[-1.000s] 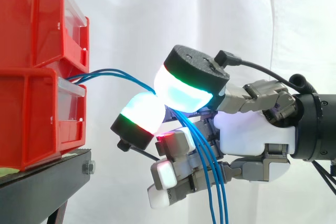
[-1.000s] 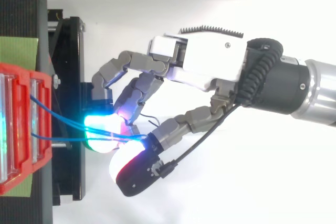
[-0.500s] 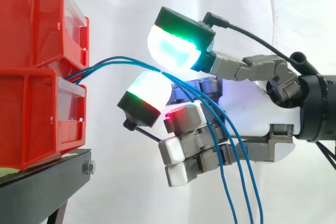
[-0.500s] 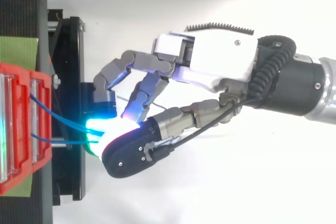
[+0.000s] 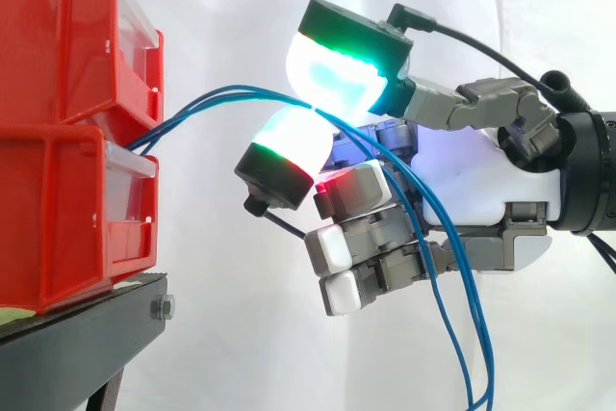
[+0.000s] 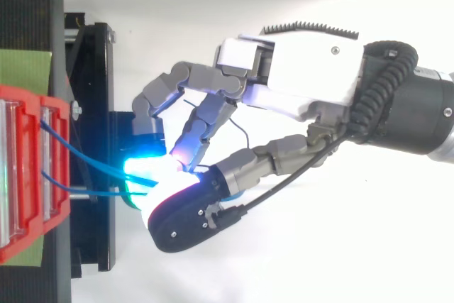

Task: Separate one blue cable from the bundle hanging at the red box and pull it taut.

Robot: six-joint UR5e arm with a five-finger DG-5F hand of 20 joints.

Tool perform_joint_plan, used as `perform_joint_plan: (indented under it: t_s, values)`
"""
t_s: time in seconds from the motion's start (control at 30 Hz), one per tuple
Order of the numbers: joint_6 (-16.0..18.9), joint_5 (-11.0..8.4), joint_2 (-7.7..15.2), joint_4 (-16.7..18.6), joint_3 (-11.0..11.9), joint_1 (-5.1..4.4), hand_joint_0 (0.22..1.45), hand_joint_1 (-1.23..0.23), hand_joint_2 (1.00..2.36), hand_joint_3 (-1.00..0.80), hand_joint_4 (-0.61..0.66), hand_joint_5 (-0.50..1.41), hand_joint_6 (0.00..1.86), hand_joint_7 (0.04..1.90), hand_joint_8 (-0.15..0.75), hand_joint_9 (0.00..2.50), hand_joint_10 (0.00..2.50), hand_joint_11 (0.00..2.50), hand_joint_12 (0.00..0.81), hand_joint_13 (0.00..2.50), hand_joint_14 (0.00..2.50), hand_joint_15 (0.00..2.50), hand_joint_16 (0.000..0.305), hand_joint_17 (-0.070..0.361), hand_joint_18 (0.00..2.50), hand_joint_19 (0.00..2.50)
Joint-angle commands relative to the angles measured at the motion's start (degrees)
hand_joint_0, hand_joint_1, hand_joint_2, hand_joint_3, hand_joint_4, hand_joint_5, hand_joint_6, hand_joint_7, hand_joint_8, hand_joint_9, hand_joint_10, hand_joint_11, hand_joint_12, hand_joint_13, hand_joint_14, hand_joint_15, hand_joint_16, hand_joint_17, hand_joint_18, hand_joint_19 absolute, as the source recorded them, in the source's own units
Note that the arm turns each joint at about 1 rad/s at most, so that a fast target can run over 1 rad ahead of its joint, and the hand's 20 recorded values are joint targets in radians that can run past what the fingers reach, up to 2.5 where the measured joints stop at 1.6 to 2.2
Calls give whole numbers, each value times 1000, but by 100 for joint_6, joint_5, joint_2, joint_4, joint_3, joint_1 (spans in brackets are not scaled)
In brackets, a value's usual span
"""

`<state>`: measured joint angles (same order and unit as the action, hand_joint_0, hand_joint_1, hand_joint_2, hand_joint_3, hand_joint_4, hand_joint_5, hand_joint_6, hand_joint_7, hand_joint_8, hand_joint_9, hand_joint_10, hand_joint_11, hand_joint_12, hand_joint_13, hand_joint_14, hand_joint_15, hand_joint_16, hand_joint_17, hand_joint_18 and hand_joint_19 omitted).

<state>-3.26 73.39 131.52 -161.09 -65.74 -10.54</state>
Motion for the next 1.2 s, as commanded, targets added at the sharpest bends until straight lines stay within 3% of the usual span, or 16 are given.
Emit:
perform_joint_plan:
  t_s: [0.0, 0.17, 0.37, 0.43, 0.53, 0.6, 0.7, 0.87, 0.97, 1.03, 1.17]
  values:
    - [-8, 0, -3, -1, 0, -1, 630, -934, 1000, -500, 48, -137, 963, 1063, 361, 1231, 18, 1140, 350, 975, 22, 626, 43, 97, 877, 620]
    - [-8, 0, 5, 7, 0, 8, 468, -831, 1000, -500, 77, -120, 946, 1042, 396, 1301, 15, 1104, 390, 1020, 22, 624, 50, 113, 941, 632]
    - [-8, 0, -3, -1, 0, 17, 505, -533, 1000, -500, 94, -120, 927, 1070, 386, 1312, 16, 1053, 391, 1020, 22, 623, 50, 113, 922, 657]
    - [-8, 0, 5, -1, 0, 26, 600, -593, 1000, -500, 77, -130, 925, 1120, 370, 1296, 18, 1058, 373, 1000, 21, 641, 46, 104, 886, 676]
    - [-8, 0, 5, -1, 0, 26, 635, -707, 1005, -438, 99, -136, 932, 1134, 371, 1264, 18, 1081, 376, 996, 22, 637, 46, 104, 886, 680]
    - [-8, 0, -3, -1, 0, 26, 683, -822, 1014, -316, 65, -144, 944, 1156, 373, 1244, 17, 1099, 373, 991, 21, 630, 46, 104, 889, 668]
    - [-8, 0, -3, -1, 0, 26, 727, -873, 1017, -276, -18, -153, 961, 1138, 361, 1226, 17, 1110, 365, 986, 23, 628, 46, 104, 892, 657]
    - [-8, 0, 5, -1, 0, 17, 815, -920, 1000, -500, -70, -149, 964, 1183, 349, 1230, 17, 1128, 356, 974, 23, 629, 44, 99, 871, 647]
    - [-16, 0, 5, -1, 0, 26, 782, -951, 1000, -500, -107, -110, 954, 1292, 350, 1320, 20, 1118, 344, 994, 24, 629, 43, 96, 892, 628]
    - [-8, 0, 5, -1, 0, 26, 689, -971, 1000, -500, -98, -81, 935, 1350, 353, 1406, 21, 1118, 341, 1032, 25, 656, 41, 91, 919, 666]
    - [-16, 0, 5, -1, 0, 26, 574, -938, 1000, -500, -32, -68, 930, 1299, 364, 1473, 22, 1111, 351, 1068, 25, 678, 43, 96, 934, 691]
